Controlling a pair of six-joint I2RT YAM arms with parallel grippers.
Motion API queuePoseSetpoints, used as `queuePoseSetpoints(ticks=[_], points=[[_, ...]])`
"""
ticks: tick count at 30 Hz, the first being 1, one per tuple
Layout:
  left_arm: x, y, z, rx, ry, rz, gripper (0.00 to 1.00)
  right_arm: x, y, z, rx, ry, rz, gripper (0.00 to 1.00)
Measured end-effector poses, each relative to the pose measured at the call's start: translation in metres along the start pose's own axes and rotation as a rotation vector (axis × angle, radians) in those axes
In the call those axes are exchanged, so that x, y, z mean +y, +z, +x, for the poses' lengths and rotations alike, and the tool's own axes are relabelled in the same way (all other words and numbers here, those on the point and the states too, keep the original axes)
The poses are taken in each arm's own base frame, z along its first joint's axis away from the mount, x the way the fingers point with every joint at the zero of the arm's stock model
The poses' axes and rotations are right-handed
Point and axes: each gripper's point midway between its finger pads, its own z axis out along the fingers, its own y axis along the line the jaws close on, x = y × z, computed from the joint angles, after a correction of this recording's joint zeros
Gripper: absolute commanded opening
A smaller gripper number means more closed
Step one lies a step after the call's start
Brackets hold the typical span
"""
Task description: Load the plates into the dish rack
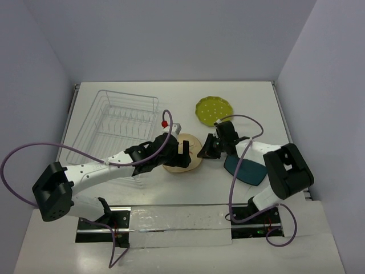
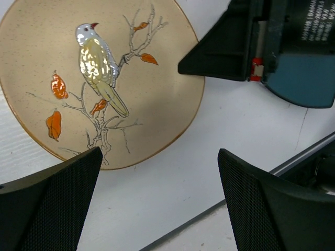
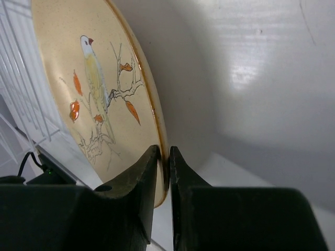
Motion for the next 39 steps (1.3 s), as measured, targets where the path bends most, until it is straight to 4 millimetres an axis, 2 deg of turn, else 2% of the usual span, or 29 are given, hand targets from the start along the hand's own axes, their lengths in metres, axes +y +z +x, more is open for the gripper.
queuePoseSetpoints(ticks=[5,11,14,16,20,22,24,28,31,35,39], points=[[-0.003,0.000,0.003,-0.006,-0.025,-0.006,0.99,-0.003,-0.019,0.002,0.004,0.039,0.030,0.00],[0.000,0.000,0.022,0.034,-0.144,-0.021,0.99,-0.003,-0.039,0.004,-0.016,0.102,0.051,0.00],[-0.005,-0.002,0.030,0.043,-0.176,-0.025,0.99,-0.010,-0.044,0.006,-0.015,0.176,0.069,0.00],[-0.021,-0.007,0.041,0.035,-0.099,-0.003,0.99,-0.013,-0.046,0.010,-0.001,0.206,0.087,0.00],[-0.081,-0.024,0.084,0.035,0.230,0.084,0.99,-0.011,-0.051,0.009,0.015,0.214,0.107,0.00],[-0.103,-0.019,0.096,0.029,0.347,0.074,0.99,-0.009,-0.055,0.008,0.012,0.207,0.108,0.00],[-0.113,-0.005,0.100,0.021,0.417,0.020,0.99,-0.009,-0.059,0.009,0.008,0.208,0.113,0.00],[-0.098,0.024,0.109,0.022,0.491,-0.143,0.99,-0.011,-0.065,0.009,0.002,0.216,0.124,0.00],[-0.076,0.029,0.122,0.047,0.523,-0.246,0.99,-0.012,-0.068,0.010,-0.001,0.217,0.132,0.00],[-0.065,0.018,0.126,0.027,0.438,-0.251,0.99,-0.016,-0.071,0.008,-0.009,0.212,0.138,0.00],[-0.062,-0.017,0.107,-0.044,0.262,-0.128,0.99,-0.022,-0.070,0.009,-0.012,0.217,0.141,0.00]])
